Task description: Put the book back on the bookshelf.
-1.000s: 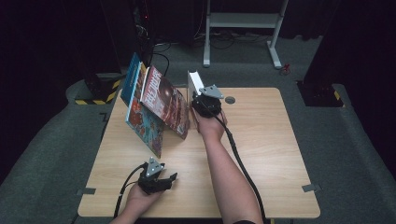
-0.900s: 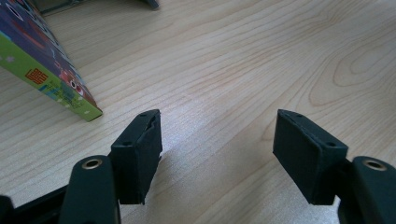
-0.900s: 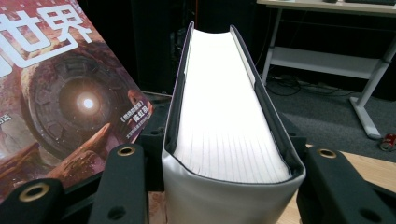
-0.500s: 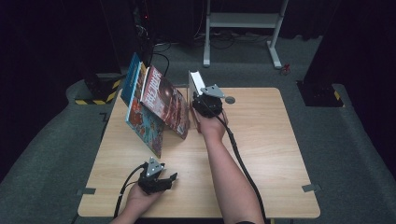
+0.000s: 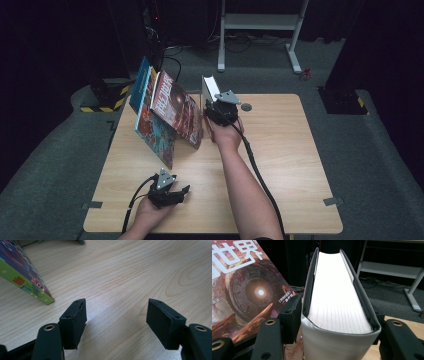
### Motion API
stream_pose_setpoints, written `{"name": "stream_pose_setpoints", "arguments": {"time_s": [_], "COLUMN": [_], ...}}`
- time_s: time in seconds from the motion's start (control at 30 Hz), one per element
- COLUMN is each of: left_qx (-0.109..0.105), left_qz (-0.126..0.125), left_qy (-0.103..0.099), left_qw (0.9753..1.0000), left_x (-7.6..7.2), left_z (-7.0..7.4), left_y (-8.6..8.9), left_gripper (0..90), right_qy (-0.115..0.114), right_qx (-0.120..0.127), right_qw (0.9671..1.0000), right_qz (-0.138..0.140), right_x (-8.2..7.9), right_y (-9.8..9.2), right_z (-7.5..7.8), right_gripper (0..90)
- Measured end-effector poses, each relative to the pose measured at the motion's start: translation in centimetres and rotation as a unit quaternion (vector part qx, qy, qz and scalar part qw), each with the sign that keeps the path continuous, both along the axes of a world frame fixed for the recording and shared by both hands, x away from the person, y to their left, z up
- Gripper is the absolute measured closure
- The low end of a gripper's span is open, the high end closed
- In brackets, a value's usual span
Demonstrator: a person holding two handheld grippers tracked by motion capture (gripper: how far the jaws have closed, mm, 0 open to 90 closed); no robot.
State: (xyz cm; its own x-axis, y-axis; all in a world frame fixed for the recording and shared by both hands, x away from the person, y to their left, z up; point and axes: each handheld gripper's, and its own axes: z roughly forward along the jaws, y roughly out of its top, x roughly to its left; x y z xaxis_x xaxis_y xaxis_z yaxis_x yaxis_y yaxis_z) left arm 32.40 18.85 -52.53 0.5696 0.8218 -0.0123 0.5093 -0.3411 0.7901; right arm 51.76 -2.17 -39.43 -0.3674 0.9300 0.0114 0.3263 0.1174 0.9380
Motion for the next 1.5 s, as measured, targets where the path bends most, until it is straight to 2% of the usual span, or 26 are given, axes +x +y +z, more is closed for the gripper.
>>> {"name": "stream_pose_setpoints", "arguments": {"time_s": [0.27, 0.53, 0.8, 0.9, 1.1, 1.27, 1.5], "left_qx": [0.000, 0.001, 0.001, 0.000, 0.001, 0.002, 0.002], "left_qz": [0.000, -0.001, -0.002, -0.001, -0.002, -0.002, -0.003], "left_qy": [0.000, 0.001, 0.003, 0.002, 0.002, 0.002, 0.002], "left_qw": [1.0000, 1.0000, 1.0000, 1.0000, 1.0000, 1.0000, 1.0000], "left_x": [0.0, 0.0, 0.0, 0.0, 0.0, 0.0, 0.0], "left_z": [0.0, 0.0, 0.0, 0.0, 0.0, 0.0, 0.0], "left_y": [0.0, 0.0, -0.1, -0.1, -0.1, -0.1, -0.1], "left_gripper": [32.9, 32.8, 32.9, 32.8, 32.8, 32.8, 32.9], "right_qy": [0.004, 0.009, 0.006, 0.013, 0.013, 0.019, 0.024], "right_qx": [0.000, 0.002, 0.000, 0.002, -0.007, 0.001, -0.001], "right_qw": [1.0000, 0.9998, 0.9997, 0.9994, 0.9995, 0.9993, 0.9992], "right_qz": [0.005, 0.018, 0.024, 0.031, 0.027, 0.033, 0.033], "right_x": [0.1, 0.3, 0.0, 0.1, -0.1, -0.1, -0.2], "right_y": [-0.1, -0.3, -0.5, -0.6, -0.6, -0.8, -0.9], "right_z": [0.0, 0.2, 0.6, 0.7, 0.9, 1.0, 1.0], "right_gripper": [38.6, 28.9, 24.5, 22.8, 20.8, 15.7, 9.8]}}
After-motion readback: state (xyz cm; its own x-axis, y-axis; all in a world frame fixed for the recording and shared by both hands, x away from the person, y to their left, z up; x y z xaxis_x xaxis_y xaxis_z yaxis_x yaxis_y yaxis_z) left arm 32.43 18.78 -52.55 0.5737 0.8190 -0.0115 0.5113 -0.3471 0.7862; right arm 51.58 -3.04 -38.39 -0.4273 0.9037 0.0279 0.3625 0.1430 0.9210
